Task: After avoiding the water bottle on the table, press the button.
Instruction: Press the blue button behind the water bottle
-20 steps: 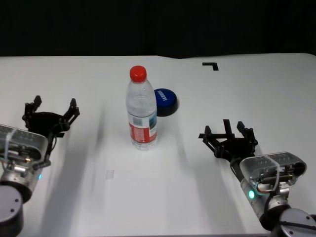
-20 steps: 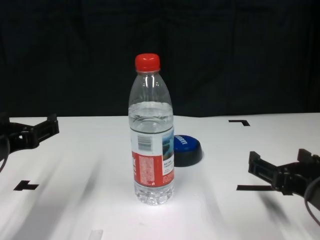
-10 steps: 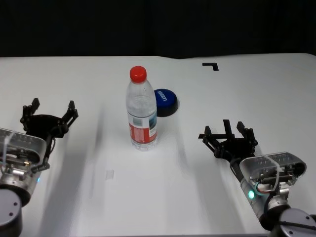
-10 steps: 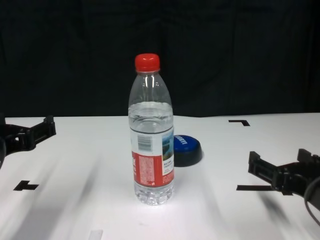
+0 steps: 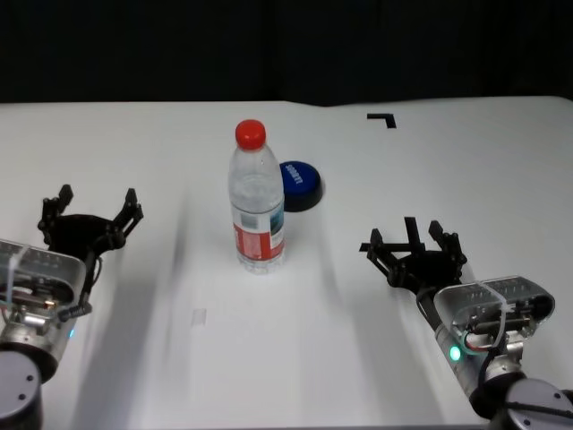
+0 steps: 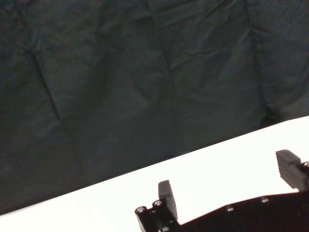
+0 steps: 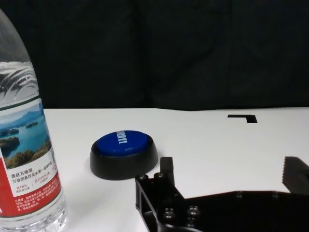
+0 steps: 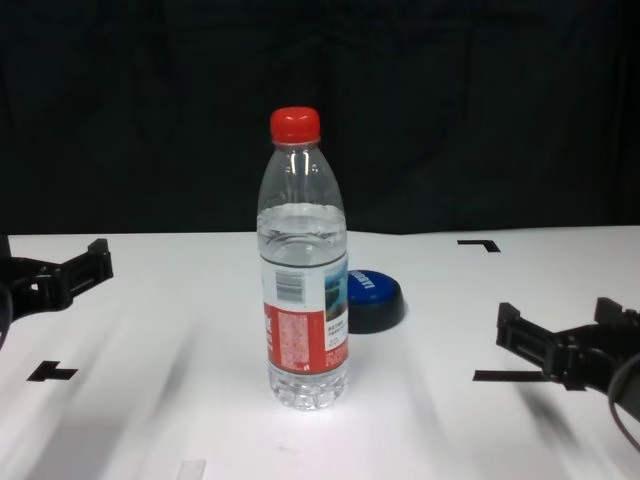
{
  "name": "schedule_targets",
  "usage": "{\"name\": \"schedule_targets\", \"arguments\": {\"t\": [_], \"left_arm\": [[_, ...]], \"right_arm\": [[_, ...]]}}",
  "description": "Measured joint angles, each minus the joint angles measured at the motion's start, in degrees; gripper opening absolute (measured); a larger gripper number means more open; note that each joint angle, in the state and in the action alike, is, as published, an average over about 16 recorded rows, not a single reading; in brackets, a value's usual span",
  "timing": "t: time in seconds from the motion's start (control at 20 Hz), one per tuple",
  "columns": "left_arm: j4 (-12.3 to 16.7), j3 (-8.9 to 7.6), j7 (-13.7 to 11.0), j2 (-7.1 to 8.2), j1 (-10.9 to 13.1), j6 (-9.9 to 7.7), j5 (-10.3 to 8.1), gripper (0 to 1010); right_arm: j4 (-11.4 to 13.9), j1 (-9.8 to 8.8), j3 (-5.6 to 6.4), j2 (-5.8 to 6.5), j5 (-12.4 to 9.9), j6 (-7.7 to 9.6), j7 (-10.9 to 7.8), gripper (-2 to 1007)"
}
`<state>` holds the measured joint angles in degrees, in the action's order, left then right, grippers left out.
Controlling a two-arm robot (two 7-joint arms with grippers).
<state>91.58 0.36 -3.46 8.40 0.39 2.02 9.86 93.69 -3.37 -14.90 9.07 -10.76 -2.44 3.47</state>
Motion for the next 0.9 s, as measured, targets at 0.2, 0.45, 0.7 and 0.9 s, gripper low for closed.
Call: {"name": "schedule_targets", "arguments": {"t": [0.2, 0.45, 0.7, 0.9], "left_arm": [[0.5, -0.04, 0.1, -0.30, 0.5, -0.21, 0.08, 1003], [1.1, -0.09, 0.3, -0.64, 1.2, -0.49, 0.15, 1003], [1.8, -0.14, 0.4, -0.97, 1.9, -0.69, 0.22, 1003], [2.4, -0.20, 0.5, -1.22, 2.6, -0.81, 0.27, 1003]], "right_arm": [[0.0, 0.00, 0.00, 0.00, 0.0, 0.00, 0.00, 1003], [0.0, 0.00, 0.00, 0.00, 0.0, 0.00, 0.00, 1003], [0.0, 0.00, 0.00, 0.00, 0.0, 0.00, 0.00, 1003], [0.0, 0.00, 0.00, 0.00, 0.0, 0.00, 0.00, 1003]]}}
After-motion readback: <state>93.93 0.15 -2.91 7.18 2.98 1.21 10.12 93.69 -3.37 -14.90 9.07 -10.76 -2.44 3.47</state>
